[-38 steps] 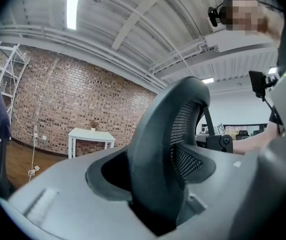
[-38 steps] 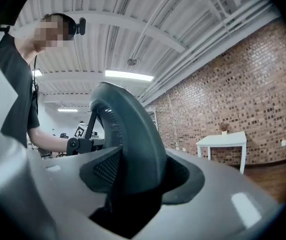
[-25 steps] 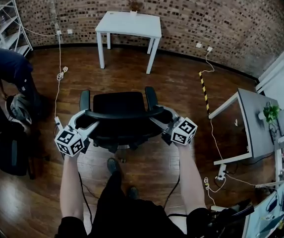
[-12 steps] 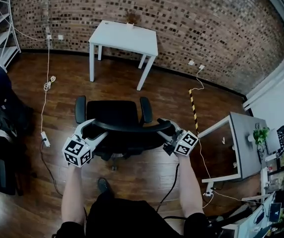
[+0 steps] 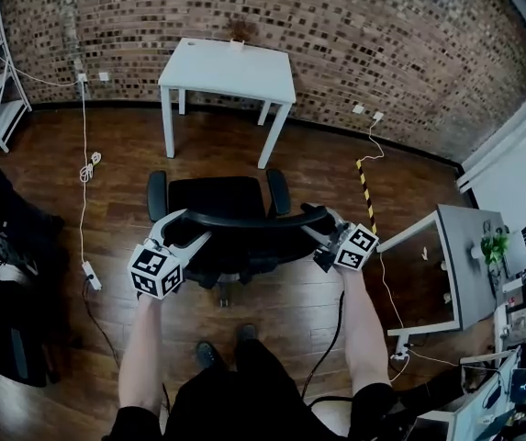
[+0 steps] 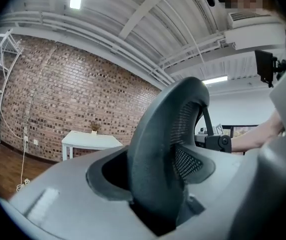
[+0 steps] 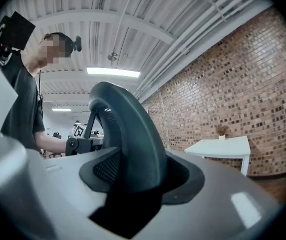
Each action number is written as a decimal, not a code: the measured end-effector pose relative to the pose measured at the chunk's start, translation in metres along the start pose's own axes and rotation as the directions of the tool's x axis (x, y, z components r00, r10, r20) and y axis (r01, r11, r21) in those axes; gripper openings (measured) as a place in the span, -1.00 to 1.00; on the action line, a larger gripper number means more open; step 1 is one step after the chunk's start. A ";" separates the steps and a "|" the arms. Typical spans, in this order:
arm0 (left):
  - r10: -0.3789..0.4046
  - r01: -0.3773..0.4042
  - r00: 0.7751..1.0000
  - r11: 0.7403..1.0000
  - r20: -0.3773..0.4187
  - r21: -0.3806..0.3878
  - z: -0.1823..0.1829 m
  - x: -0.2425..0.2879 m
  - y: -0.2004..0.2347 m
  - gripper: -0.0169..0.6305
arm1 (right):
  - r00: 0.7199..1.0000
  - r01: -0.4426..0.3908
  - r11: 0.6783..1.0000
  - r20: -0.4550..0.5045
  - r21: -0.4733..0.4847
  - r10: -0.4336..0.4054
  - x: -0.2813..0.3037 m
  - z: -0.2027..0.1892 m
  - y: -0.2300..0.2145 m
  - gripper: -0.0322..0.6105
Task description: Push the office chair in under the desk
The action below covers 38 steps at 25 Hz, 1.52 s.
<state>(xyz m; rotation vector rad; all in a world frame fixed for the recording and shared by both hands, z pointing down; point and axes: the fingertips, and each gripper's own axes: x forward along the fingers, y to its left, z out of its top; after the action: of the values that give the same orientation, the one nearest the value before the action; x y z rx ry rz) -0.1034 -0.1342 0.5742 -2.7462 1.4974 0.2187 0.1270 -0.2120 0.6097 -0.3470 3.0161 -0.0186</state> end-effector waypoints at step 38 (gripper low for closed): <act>-0.080 0.076 0.995 0.996 -0.060 -0.055 0.036 0.326 0.313 0.27 | 0.998 0.059 0.995 -0.028 0.079 -0.057 0.191 0.060 -0.370 -0.24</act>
<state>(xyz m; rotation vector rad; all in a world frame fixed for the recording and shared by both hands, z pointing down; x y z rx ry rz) -0.1952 -0.5740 0.5170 -2.8722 1.4141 0.1754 0.0320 -0.6154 0.5393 -0.4303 3.0189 -0.1486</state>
